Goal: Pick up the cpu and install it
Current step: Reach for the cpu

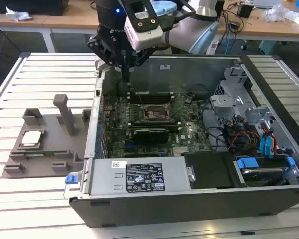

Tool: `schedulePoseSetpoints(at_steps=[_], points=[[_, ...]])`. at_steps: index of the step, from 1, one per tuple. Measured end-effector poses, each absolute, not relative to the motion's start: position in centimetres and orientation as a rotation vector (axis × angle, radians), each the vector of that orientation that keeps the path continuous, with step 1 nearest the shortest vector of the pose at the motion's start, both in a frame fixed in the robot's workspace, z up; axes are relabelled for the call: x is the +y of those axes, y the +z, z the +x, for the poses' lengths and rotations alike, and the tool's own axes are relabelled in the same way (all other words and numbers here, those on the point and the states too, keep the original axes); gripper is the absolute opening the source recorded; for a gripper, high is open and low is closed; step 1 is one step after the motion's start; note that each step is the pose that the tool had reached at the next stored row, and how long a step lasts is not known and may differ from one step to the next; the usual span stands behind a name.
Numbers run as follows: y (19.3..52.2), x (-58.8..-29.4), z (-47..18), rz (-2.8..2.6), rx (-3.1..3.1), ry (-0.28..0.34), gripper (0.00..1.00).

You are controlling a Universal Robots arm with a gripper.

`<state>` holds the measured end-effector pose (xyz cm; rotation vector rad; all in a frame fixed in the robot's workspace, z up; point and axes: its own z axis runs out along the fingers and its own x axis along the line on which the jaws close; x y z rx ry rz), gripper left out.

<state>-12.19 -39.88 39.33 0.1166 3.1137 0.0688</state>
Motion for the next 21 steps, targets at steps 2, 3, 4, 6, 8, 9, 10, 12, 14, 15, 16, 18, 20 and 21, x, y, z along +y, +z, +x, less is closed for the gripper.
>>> schedulePoseSetpoints(at_steps=[2, 3, 4, 6, 8, 9, 10, 12, 14, 15, 16, 18, 20, 21], points=[[39.3, -39.9, -13.5, 0.117, 3.114, 0.069, 0.11], [39.3, -39.9, -14.5, 0.117, 3.114, 0.069, 0.11], [39.3, -39.9, -15.0, 0.117, 3.114, 0.069, 0.11], [39.3, -39.9, -15.8, 0.117, 3.114, 0.069, 0.11], [39.3, -39.9, -16.7, 0.117, 3.114, 0.069, 0.11], [39.3, -39.9, -16.9, 0.117, 3.114, 0.069, 0.11], [39.3, -39.9, -17.4, 0.117, 3.114, 0.069, 0.11], [39.3, -39.9, -18.3, 0.117, 3.114, 0.069, 0.11], [39.3, -39.9, -19.5, 0.117, 3.114, 0.069, 0.11], [39.3, -39.9, -19.9, 0.117, 3.114, 0.069, 0.11], [39.3, -39.9, -20.2, 0.117, 3.114, 0.069, 0.11], [39.3, -39.9, -20.9, 0.117, 3.114, 0.069, 0.11], [39.3, -39.9, -21.6, 0.117, 3.114, 0.069, 0.11], [39.3, -39.9, -22.1, 0.117, 3.114, 0.069, 0.11]])
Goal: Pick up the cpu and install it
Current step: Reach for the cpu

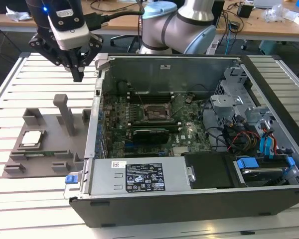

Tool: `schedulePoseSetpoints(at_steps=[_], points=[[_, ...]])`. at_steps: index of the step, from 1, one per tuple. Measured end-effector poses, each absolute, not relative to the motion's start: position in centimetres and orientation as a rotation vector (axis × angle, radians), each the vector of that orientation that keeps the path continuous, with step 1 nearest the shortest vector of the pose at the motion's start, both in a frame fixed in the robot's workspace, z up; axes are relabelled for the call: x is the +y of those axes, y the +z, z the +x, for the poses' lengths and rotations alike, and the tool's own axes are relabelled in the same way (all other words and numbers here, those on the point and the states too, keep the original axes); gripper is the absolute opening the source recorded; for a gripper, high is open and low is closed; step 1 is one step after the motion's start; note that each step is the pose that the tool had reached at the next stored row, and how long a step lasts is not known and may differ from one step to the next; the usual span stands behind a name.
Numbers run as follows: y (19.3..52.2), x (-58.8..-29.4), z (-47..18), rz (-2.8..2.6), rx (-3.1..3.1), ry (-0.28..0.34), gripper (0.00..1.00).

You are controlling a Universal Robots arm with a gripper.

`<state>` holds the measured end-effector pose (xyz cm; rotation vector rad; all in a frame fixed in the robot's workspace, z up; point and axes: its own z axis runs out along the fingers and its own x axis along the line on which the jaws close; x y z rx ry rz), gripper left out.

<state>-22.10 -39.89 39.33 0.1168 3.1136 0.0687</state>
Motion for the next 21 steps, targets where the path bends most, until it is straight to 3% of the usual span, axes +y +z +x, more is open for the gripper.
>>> schedulePoseSetpoints(at_steps=[21], points=[[39.3, -39.9, -27.3, 0.117, 3.114, 0.069, 0.11]])
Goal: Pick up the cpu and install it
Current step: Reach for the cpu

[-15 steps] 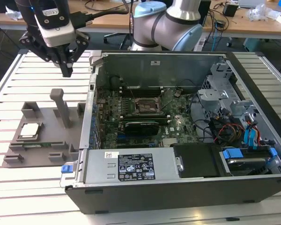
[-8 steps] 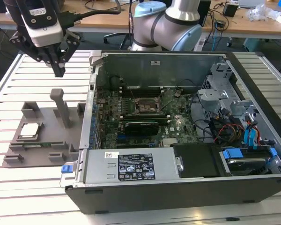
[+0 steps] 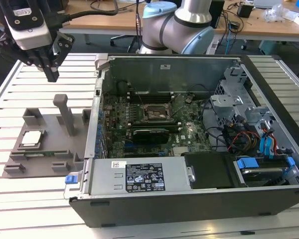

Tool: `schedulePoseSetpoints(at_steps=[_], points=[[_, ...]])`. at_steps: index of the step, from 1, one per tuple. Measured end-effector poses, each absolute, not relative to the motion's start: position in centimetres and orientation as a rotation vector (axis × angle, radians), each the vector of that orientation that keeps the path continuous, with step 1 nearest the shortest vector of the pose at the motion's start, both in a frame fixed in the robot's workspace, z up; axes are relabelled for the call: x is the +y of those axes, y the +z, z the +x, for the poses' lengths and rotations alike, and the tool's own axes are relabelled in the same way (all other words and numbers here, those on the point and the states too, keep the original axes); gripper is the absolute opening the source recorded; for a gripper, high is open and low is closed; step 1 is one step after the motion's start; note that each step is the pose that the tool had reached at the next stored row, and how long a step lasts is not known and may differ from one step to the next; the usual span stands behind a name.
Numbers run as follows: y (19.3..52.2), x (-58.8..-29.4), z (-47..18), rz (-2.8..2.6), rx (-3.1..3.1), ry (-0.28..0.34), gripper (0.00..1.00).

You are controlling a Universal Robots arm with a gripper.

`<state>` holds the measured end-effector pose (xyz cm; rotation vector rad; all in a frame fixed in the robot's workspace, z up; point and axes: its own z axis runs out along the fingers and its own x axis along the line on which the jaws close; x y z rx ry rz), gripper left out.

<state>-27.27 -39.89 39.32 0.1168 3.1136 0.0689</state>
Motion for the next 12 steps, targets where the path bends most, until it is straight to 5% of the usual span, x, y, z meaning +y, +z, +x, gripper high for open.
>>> schedulePoseSetpoints(at_steps=[12], points=[[39.3, -39.9, -30.6, 0.117, 3.114, 0.069, 0.11]])
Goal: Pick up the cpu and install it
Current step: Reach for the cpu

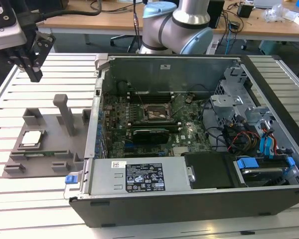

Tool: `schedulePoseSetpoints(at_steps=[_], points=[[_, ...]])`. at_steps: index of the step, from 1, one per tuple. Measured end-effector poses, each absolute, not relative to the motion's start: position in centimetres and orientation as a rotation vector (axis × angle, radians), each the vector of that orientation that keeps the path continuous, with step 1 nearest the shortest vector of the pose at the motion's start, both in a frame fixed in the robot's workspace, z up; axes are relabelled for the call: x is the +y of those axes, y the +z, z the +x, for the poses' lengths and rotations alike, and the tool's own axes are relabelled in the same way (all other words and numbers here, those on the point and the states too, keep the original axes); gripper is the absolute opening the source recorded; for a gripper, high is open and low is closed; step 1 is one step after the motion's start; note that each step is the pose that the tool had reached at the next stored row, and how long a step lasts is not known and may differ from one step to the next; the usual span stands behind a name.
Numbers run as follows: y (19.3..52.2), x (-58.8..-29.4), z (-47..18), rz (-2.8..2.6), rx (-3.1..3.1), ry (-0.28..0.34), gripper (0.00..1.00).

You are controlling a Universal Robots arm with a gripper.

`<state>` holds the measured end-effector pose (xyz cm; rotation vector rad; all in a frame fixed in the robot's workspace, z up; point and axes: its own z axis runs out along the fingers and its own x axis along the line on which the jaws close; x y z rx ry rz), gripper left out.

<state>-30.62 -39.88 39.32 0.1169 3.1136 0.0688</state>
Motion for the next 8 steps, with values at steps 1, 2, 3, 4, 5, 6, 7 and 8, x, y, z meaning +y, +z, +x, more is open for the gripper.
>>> schedulePoseSetpoints(at_steps=[1, 2, 3, 4, 5, 6, 7, 8], points=[[39.3, -39.9, -30.9, 0.117, 3.114, 0.069, 0.11], [39.3, -39.9, -31.1, 0.117, 3.114, 0.069, 0.11], [39.3, -39.9, -31.4, 0.117, 3.114, 0.069, 0.11], [39.3, -39.9, -31.8, 0.117, 3.114, 0.069, 0.11], [39.3, -39.9, -32.1, 0.117, 3.114, 0.069, 0.11], [39.3, -39.9, -32.5, 0.117, 3.114, 0.069, 0.11], [39.3, -39.9, -32.8, 0.117, 3.114, 0.069, 0.11], [39.3, -39.9, -33.0, 0.117, 3.114, 0.069, 0.11]])
